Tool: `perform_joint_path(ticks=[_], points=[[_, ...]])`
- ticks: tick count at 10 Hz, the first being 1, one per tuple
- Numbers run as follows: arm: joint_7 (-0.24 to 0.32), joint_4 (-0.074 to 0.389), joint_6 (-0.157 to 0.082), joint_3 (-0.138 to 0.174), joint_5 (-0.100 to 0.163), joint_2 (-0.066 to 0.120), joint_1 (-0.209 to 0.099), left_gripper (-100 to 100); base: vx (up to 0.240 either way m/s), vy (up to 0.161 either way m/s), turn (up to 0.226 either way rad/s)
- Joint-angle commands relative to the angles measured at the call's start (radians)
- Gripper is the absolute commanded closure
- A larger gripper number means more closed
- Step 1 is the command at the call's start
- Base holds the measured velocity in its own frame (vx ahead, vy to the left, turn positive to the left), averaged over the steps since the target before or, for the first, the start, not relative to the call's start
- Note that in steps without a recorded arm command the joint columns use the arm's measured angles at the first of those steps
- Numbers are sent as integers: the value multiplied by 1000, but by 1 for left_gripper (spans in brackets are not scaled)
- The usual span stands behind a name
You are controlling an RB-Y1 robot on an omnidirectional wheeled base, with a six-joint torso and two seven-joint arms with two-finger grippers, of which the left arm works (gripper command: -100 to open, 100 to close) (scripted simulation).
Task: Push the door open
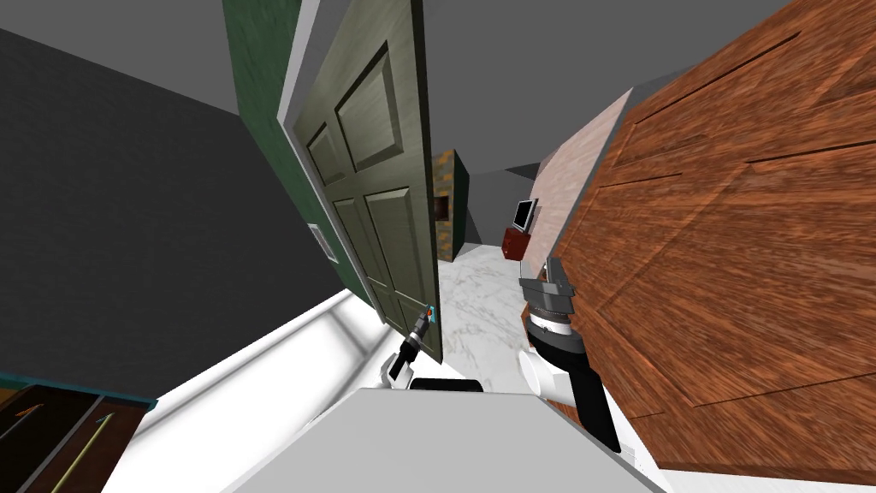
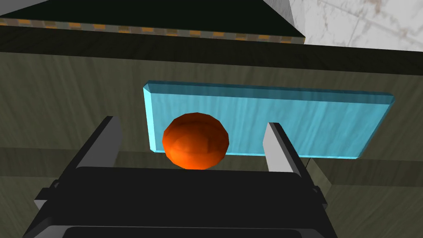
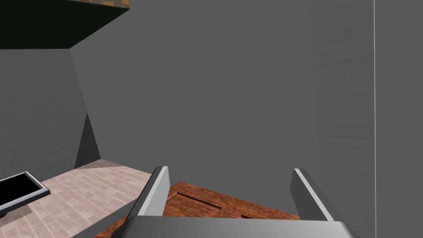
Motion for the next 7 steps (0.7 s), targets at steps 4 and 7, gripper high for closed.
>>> perform_joint_path(ticks=[4, 7], points=[[0, 0, 1, 0, 0, 0, -1, 100, -14, 8, -6], [-4, 4, 5, 12, 3, 3, 0, 100, 24, -18, 4]])
